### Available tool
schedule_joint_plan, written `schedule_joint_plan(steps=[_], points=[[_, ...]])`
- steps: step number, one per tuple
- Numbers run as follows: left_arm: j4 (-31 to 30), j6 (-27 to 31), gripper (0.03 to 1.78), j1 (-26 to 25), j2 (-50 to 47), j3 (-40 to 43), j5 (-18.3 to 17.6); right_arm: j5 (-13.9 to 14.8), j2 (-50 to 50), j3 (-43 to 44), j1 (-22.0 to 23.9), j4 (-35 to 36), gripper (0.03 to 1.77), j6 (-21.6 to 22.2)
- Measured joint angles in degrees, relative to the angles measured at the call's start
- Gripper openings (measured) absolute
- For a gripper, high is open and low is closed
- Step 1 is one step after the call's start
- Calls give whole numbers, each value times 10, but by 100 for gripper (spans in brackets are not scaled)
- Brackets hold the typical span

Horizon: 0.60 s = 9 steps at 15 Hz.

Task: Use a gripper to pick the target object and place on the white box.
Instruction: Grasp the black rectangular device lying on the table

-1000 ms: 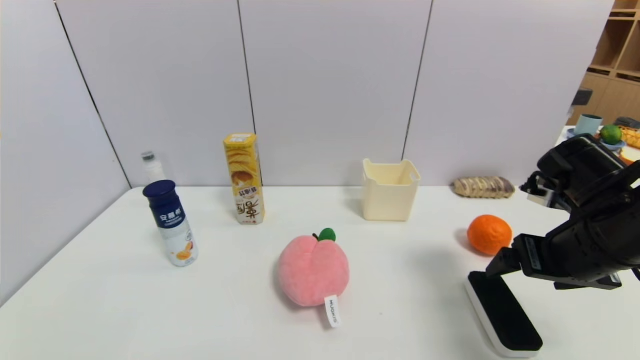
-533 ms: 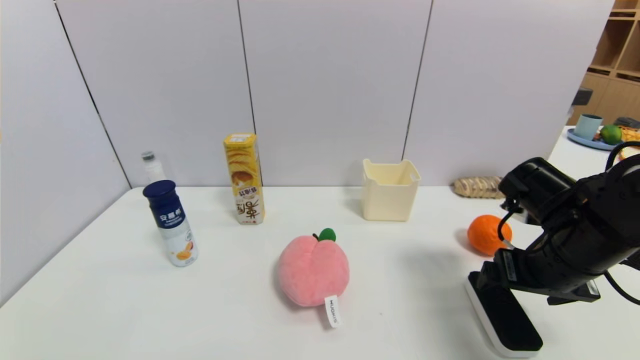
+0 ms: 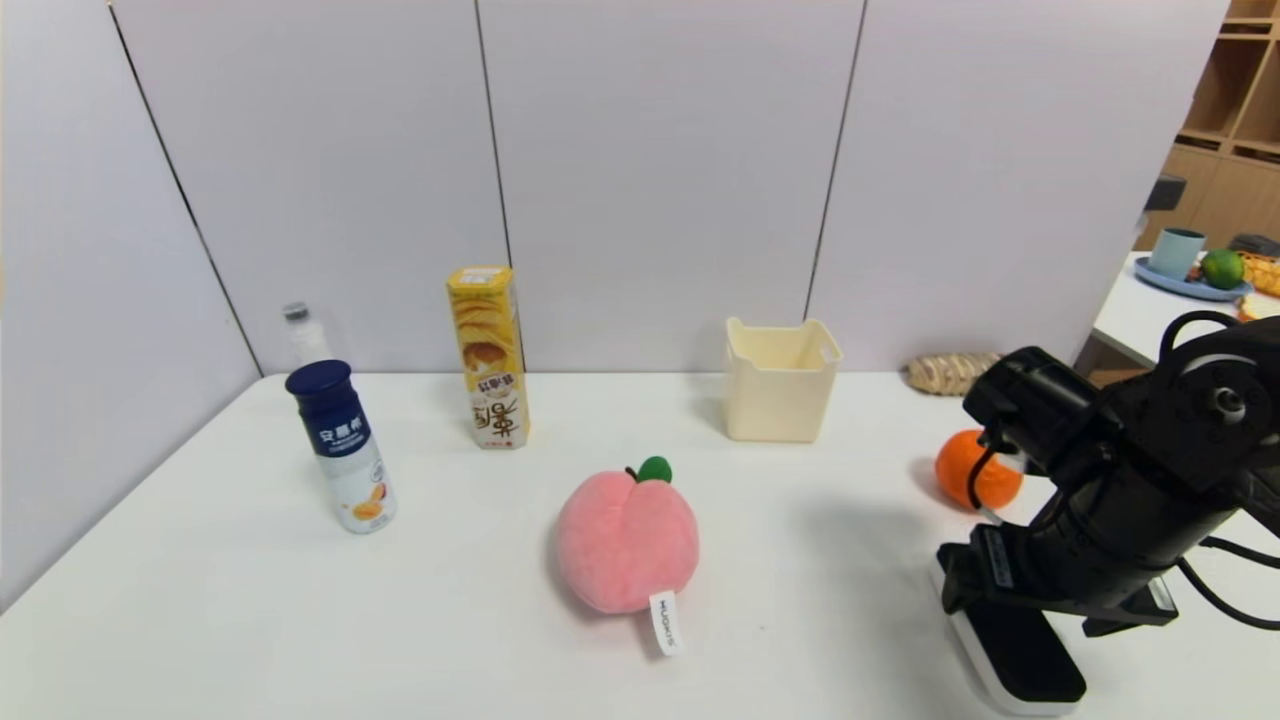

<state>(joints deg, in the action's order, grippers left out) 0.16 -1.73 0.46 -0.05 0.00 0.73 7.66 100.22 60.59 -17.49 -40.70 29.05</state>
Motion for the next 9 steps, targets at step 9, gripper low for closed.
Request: schedule_joint_plan(steps=[9], points=[[0,0,169,0,0,0,0,-29,5,4,2,2,171,-3]])
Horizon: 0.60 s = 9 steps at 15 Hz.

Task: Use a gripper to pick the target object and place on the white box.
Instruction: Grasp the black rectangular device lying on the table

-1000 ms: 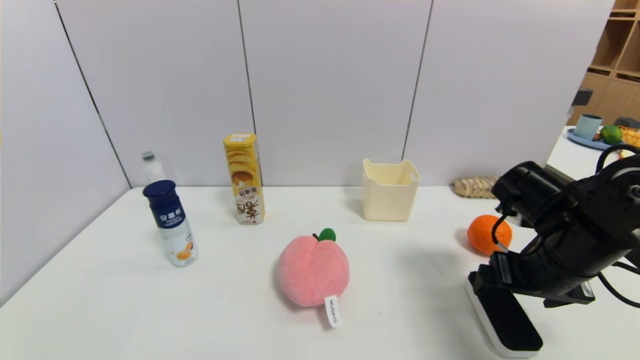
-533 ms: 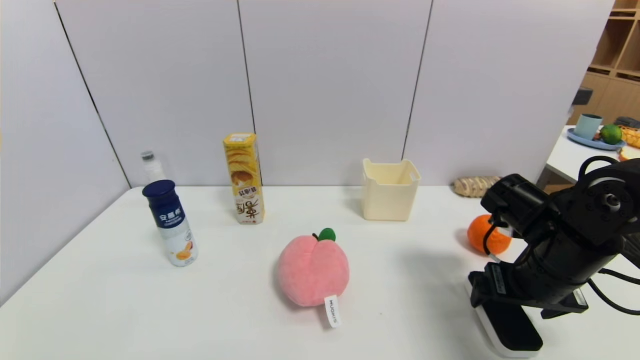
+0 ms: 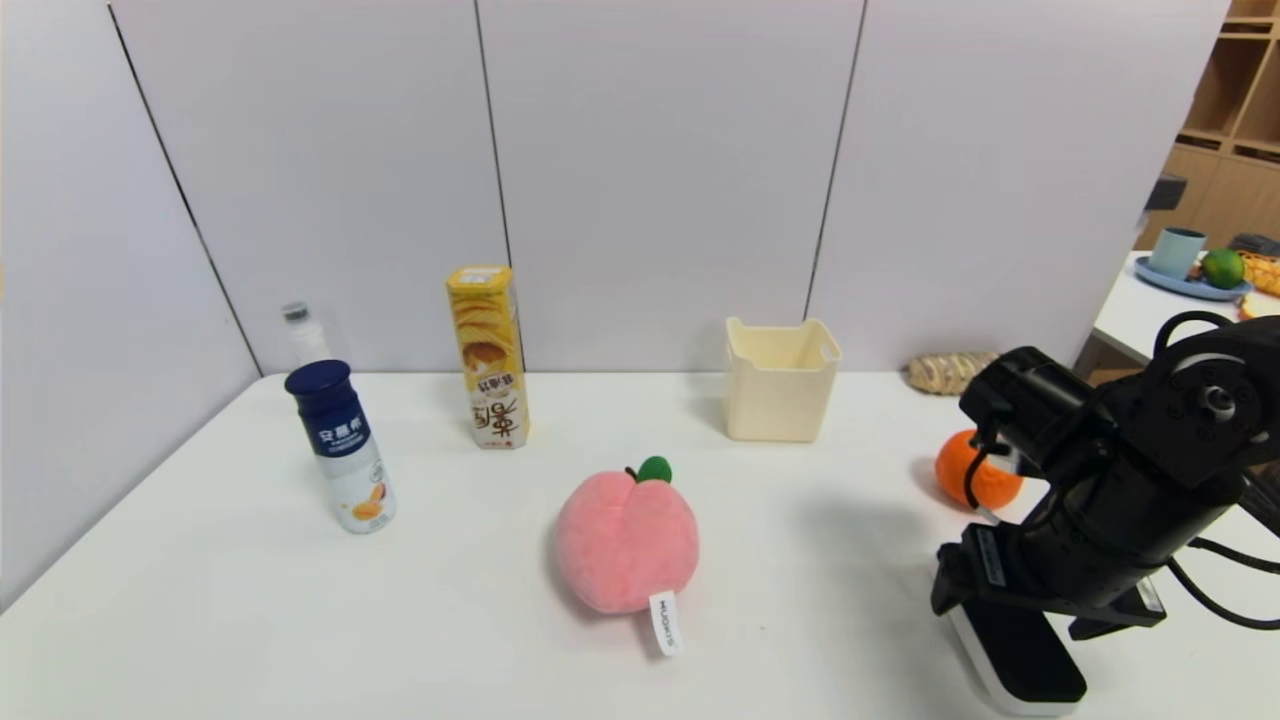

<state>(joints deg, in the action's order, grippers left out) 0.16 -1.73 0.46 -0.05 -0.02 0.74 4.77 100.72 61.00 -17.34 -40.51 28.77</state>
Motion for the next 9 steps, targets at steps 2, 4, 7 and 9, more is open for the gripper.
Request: schedule_joint_plan(steps=[2,4,7,9], points=[[0,0,169,0,0,0,0,-14,1,0,1,1,171,-2],[0,0,169,0,0,0,0,-16,2,0,2,1,171,-3],[0,0,169,0,0,0,0,-17,7,1,1,1,171,-5],[0,0,169,0,0,0,0,-16,13,2,1,1,171,-5]])
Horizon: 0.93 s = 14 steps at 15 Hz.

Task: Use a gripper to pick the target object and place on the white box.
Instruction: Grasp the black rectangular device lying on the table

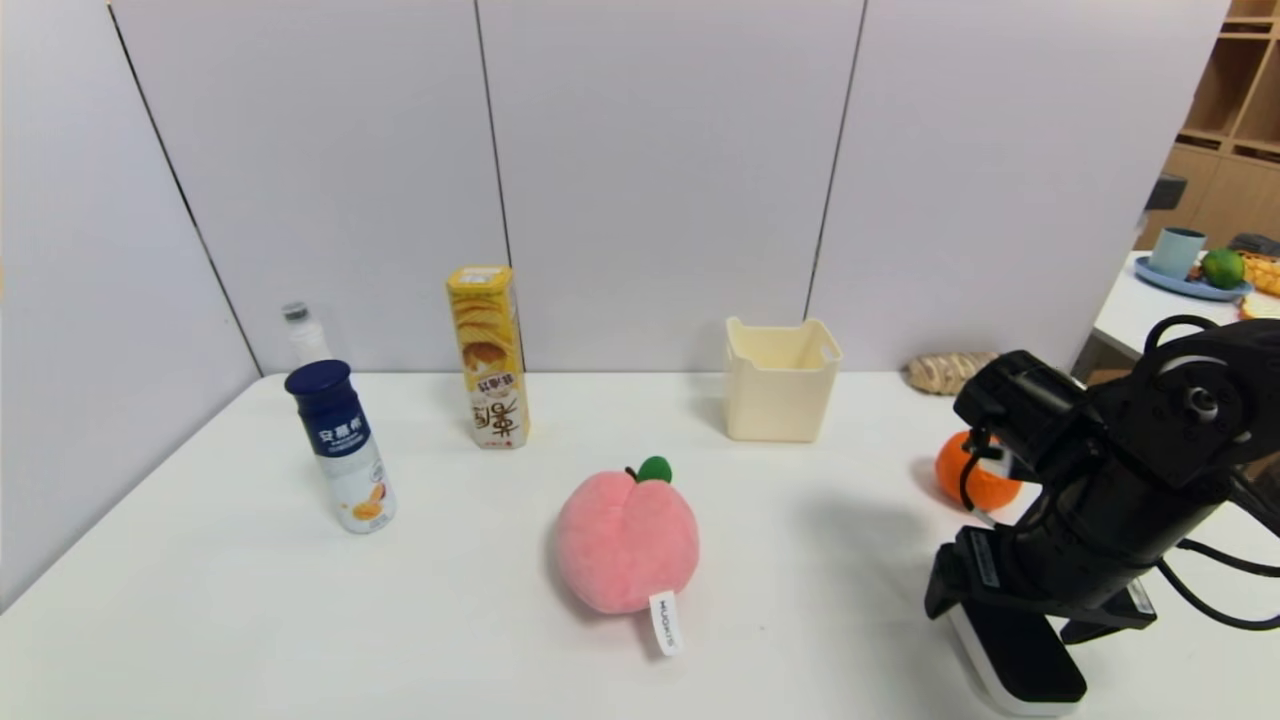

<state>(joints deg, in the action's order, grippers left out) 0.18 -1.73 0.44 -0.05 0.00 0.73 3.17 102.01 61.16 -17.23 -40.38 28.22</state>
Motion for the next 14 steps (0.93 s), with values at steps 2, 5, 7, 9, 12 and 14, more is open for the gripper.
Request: schedule_joint_plan(steps=[2,5,7,9,12,14], points=[[0,0,169,0,0,0,0,0,7,0,-1,0,171,0],[0,0,169,0,0,0,0,0,13,1,-1,0,171,0],[0,0,169,0,0,0,0,0,15,1,-2,0,171,0],[0,0,169,0,0,0,0,0,17,1,-3,0,171,-1],[0,0,169,0,0,0,0,0,18,1,-3,1,171,-1],[0,0,169,0,0,0,0,1,19,3,-3,1,134,0]])
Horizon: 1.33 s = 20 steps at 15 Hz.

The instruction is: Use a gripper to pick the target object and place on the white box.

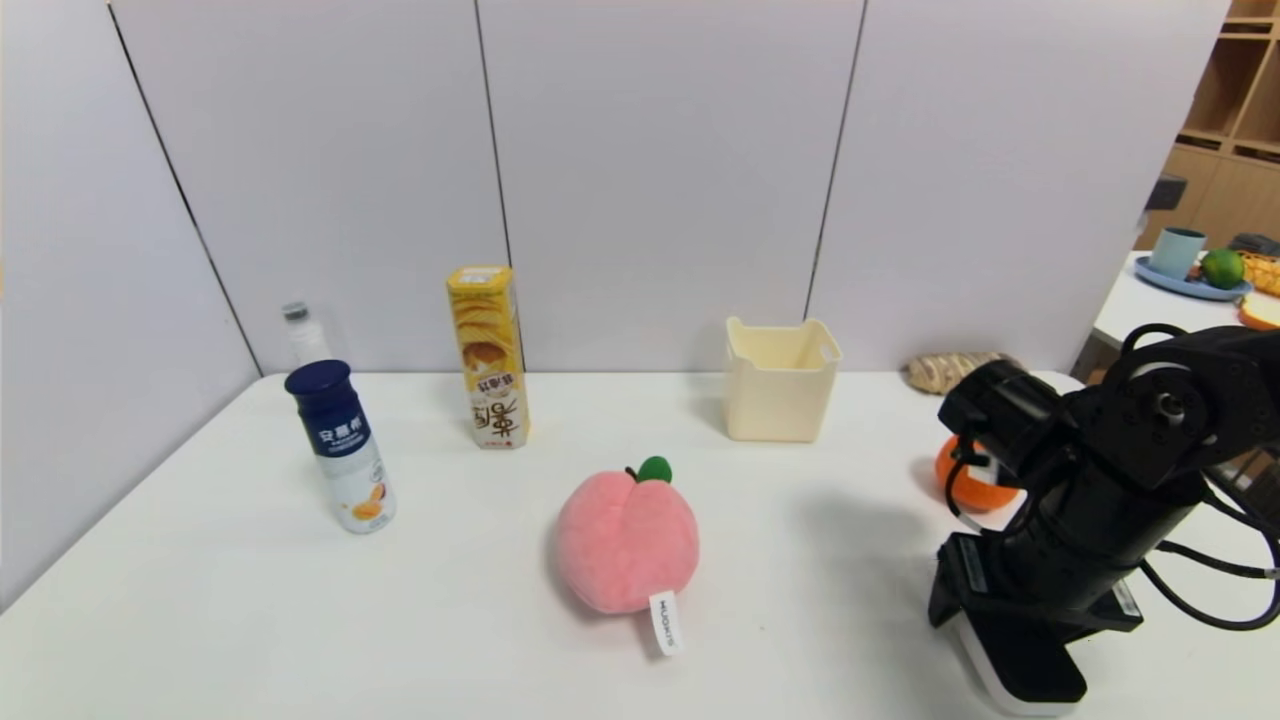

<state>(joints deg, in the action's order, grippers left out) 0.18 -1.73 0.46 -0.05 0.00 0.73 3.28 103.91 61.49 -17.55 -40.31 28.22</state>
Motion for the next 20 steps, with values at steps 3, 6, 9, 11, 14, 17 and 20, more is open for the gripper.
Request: schedule_joint_plan(steps=[3,6,9,11,14,17,20], points=[[0,0,169,0,0,0,0,0,0,0,0,-1,100,-1],[0,0,169,0,0,0,0,1,0,0,1,-1,97,-1],[0,0,169,0,0,0,0,2,-2,-2,1,-1,97,-1],[0,0,169,0,0,0,0,3,-7,-2,1,-2,96,-1],[0,0,169,0,0,0,0,4,-29,3,-2,0,96,-1],[0,0,169,0,0,0,0,4,-49,17,-10,1,96,-5],[0,0,169,0,0,0,0,4,-60,58,-15,0,96,-8]])
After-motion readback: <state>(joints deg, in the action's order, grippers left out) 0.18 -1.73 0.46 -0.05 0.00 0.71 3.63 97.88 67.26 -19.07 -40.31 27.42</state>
